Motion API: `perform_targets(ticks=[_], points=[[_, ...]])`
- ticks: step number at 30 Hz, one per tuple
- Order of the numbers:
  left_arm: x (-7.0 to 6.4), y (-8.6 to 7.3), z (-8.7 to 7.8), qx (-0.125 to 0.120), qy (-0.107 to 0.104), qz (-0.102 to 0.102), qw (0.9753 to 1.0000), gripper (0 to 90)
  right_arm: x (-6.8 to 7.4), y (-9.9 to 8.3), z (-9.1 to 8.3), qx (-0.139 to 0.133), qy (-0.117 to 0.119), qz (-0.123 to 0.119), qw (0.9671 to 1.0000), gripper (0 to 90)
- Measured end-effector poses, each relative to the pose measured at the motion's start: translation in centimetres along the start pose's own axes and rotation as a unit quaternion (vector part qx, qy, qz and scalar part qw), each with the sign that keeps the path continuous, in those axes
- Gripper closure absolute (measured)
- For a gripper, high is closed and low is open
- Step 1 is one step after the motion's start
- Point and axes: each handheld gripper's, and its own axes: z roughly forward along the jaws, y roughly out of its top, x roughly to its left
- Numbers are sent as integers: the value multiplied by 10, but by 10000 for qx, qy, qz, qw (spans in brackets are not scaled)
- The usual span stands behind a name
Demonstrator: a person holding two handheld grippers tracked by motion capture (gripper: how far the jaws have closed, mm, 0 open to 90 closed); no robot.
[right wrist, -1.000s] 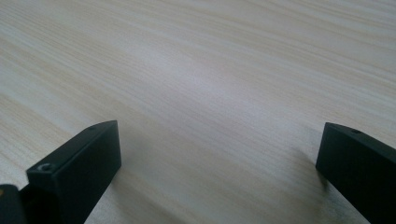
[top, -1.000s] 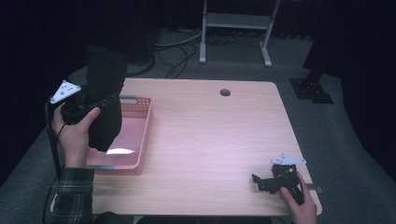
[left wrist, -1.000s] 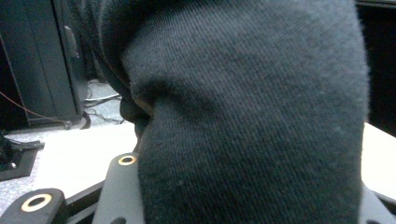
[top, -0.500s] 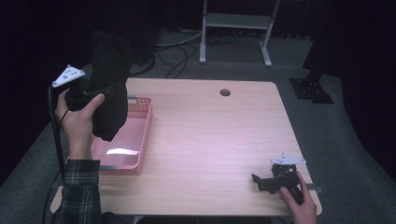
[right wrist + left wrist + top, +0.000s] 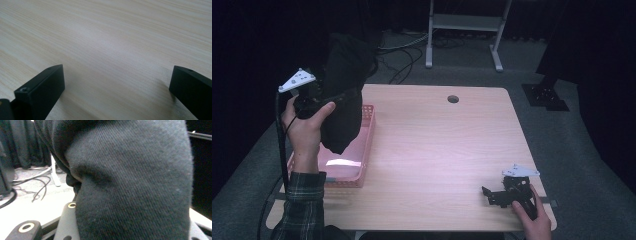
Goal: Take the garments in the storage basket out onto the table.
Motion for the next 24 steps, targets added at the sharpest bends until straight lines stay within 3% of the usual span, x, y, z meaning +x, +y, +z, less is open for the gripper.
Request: perform_targets(ticks=[24], points=[[-34, 1, 26, 30, -705, -38, 9975, 555, 0, 0, 0, -3, -2, 1, 10000, 0]])
